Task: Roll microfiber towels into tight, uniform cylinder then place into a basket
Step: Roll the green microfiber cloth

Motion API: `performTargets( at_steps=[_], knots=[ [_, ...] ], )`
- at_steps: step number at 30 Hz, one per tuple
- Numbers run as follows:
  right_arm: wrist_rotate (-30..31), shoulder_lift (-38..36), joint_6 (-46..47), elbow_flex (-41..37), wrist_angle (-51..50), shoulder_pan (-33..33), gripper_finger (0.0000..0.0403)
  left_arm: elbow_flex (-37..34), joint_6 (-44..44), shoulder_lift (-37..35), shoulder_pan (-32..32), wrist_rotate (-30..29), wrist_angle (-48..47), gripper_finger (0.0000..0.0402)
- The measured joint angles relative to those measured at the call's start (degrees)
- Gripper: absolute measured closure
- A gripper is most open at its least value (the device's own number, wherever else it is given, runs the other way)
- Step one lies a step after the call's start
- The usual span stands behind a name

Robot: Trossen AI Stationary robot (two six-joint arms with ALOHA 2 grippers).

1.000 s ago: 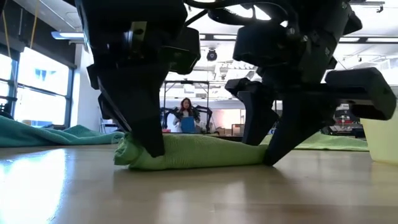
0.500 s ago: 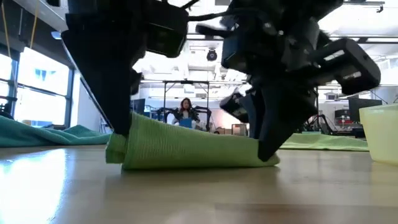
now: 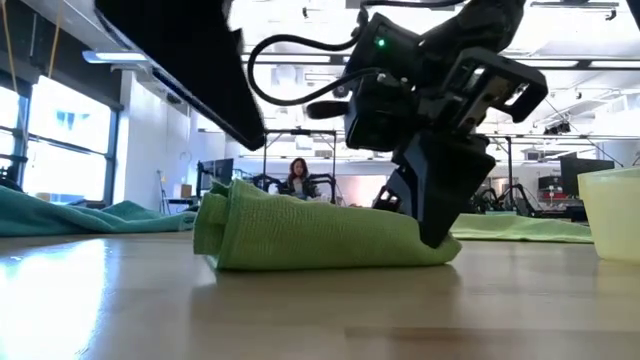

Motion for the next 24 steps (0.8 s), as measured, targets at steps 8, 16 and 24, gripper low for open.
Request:
performTargets(
  at_steps=[8,16,24],
  knots=[
    [0.14,-0.09,-0.02,0.02,-0.25,-0.77,0.0395,-0.02,4.84,3.52,0.31,-0.27,2.35,0.0208],
    [0.23,-0.13,-0.12,0.02,-0.27,-1.47,0.0395,-0.14,1.80,6.81,0.78,-2.38,1.72,0.0206],
    [0.10,-0.15,-1.81,0.02,-0.06,-1.47,0.0391,-0.22,-8.21,8.33,2.79,-2.76,-0.53,0.0260]
  ],
)
